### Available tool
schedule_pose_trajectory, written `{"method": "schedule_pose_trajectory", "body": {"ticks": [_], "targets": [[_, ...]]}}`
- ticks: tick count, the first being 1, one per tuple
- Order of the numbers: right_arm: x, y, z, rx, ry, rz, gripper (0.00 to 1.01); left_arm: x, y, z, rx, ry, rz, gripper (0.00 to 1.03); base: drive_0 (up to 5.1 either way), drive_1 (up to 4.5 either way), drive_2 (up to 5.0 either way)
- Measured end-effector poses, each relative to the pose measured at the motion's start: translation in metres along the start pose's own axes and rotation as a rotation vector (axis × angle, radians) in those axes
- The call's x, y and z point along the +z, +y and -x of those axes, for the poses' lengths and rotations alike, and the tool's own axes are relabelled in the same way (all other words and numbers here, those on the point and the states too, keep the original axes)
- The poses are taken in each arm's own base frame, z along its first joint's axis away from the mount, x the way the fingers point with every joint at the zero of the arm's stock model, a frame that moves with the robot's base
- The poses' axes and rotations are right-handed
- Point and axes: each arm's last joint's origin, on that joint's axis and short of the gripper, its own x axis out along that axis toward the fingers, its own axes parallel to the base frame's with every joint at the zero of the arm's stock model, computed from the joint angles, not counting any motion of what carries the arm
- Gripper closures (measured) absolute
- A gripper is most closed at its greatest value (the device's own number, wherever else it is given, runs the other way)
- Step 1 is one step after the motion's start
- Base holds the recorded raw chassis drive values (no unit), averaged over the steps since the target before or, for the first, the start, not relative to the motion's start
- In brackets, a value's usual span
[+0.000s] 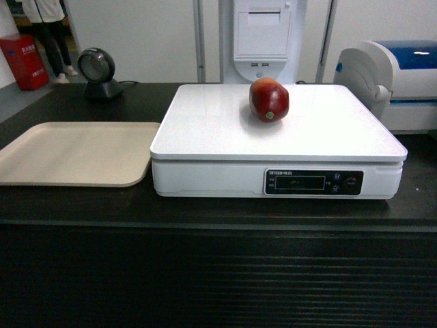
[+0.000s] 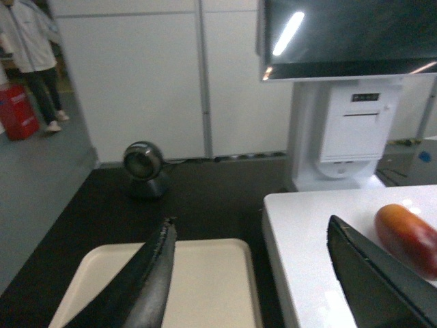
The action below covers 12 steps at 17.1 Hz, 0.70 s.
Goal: Place dark red mango on scale at checkout
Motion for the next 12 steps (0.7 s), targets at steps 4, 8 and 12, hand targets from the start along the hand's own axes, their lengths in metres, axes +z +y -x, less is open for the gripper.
{"method": "schedule_pose_trajectory", "body": {"ticks": [4, 8, 12], "targets": [[0.000, 0.000, 0.000, 0.000, -0.001, 0.000, 0.03, -0.014, 0.012, 0.016, 0.038, -0.006, 0.002, 0.51, 0.0, 0.00, 0.0], [0.000, 0.000, 0.000, 0.000, 0.000, 0.000, 0.03, -0.068, 0.029, 0.073, 0.032, 0.017, 0.004, 1.01, 0.0, 0.00, 0.0], [0.000, 0.000, 0.000, 0.000, 0.000, 0.000, 0.03, -0.086, 0.043, 0.097, 0.041, 0.023, 0.004, 1.01, 0.0, 0.00, 0.0]]}}
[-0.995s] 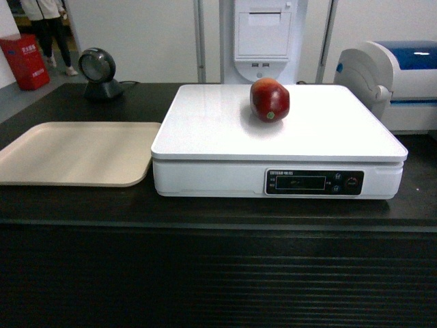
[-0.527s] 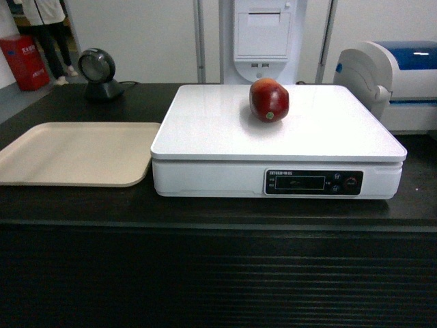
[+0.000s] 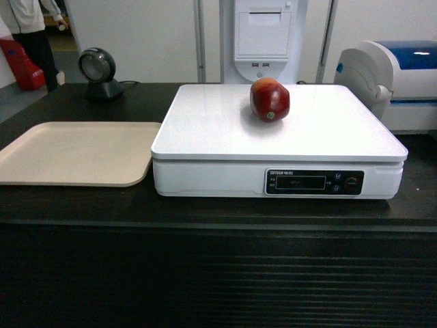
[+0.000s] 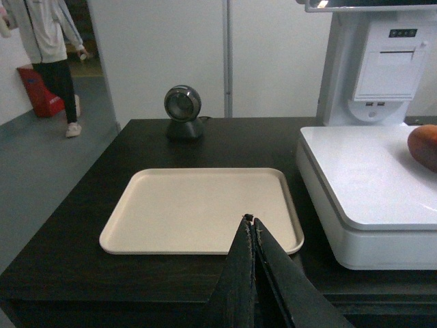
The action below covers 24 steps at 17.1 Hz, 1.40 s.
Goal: Place dark red mango on scale at checkout
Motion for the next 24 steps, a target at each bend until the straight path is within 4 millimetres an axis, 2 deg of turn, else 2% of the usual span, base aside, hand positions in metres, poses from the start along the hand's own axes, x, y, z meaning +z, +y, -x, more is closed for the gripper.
{"method": "schedule_pose_trajectory", "body": {"ticks": [1, 4, 13, 24], "targets": [[0.000, 0.000, 0.000, 0.001, 0.000, 0.000, 0.03, -0.008, -0.001, 0.011, -0.012, 0.005, 0.000, 1.01, 0.0, 0.00, 0.0], [0.000, 0.000, 0.000, 0.000, 0.000, 0.000, 0.03, -0.013, -0.001, 0.021, -0.013, 0.000, 0.000, 1.01, 0.0, 0.00, 0.0], [0.000, 0.000, 0.000, 0.000, 0.000, 0.000, 0.03, -0.029, -0.001, 0.039, -0.013, 0.004, 0.000, 1.01, 0.0, 0.00, 0.0], [0.000, 0.000, 0.000, 0.000, 0.000, 0.000, 0.03, -0.027, 0.000, 0.056, -0.013, -0.015, 0.000, 1.01, 0.0, 0.00, 0.0]]}}
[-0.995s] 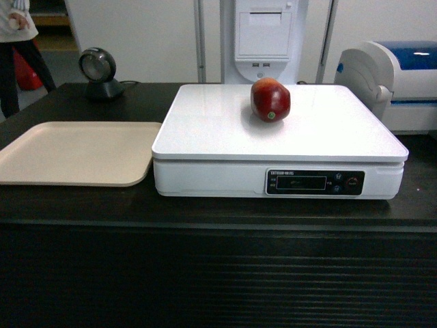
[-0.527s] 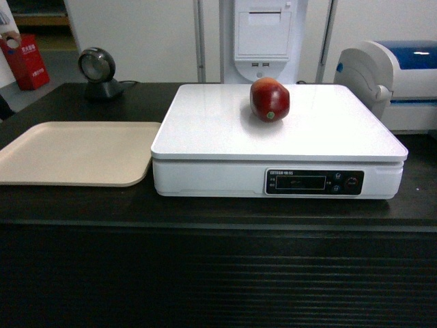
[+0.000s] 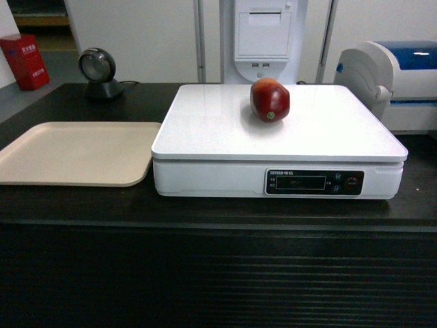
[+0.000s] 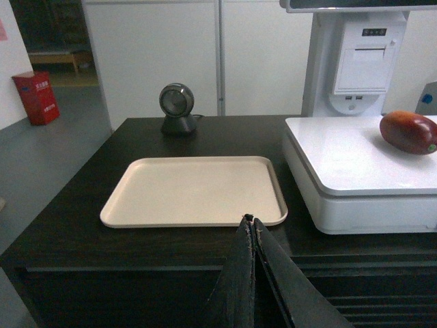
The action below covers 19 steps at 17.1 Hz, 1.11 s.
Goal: Place dark red mango on scale at checkout
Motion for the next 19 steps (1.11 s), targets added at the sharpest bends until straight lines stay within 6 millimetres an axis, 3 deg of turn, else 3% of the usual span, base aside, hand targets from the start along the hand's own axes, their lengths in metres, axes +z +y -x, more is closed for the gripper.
{"method": "schedule_pose_trajectory", "body": {"ticks": [4, 9, 17, 19], "targets": [[0.000, 0.000, 0.000, 0.000, 0.000, 0.000, 0.03, -0.005, 0.000, 0.012, 0.000, 0.037, 0.000, 1.01, 0.0, 0.00, 0.0], [0.000, 0.000, 0.000, 0.000, 0.000, 0.000, 0.03, -0.003, 0.000, 0.012, 0.000, 0.014, 0.000, 1.00, 0.0, 0.00, 0.0], [0.000, 0.000, 0.000, 0.000, 0.000, 0.000, 0.03, -0.003, 0.000, 0.012, 0.000, 0.013, 0.000, 0.06, 0.0, 0.00, 0.0], [0.000, 0.000, 0.000, 0.000, 0.000, 0.000, 0.03, -0.003, 0.000, 0.012, 0.000, 0.014, 0.000, 0.05, 0.0, 0.00, 0.0]]}}
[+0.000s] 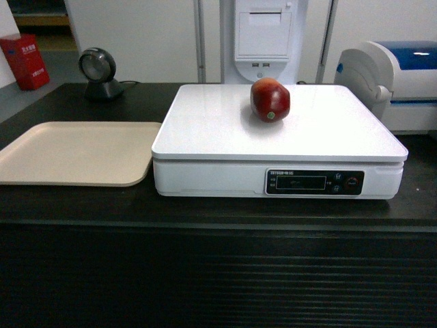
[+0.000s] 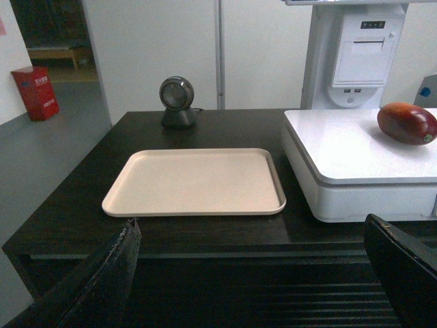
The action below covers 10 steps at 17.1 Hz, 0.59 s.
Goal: Place dark red mango on scale at checkout
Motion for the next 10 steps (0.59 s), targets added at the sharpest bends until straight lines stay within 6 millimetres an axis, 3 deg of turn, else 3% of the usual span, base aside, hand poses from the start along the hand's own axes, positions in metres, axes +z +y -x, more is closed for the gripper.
{"method": "schedule_pose_trajectory", "body": {"ticks": [10], "targets": [[0.0000, 0.0000, 0.0000, 0.000, 0.000, 0.000, 0.03, 0.0000, 0.0000, 0.0000, 0.000, 0.000, 0.000, 0.05, 0.0, 0.00, 0.0]]}}
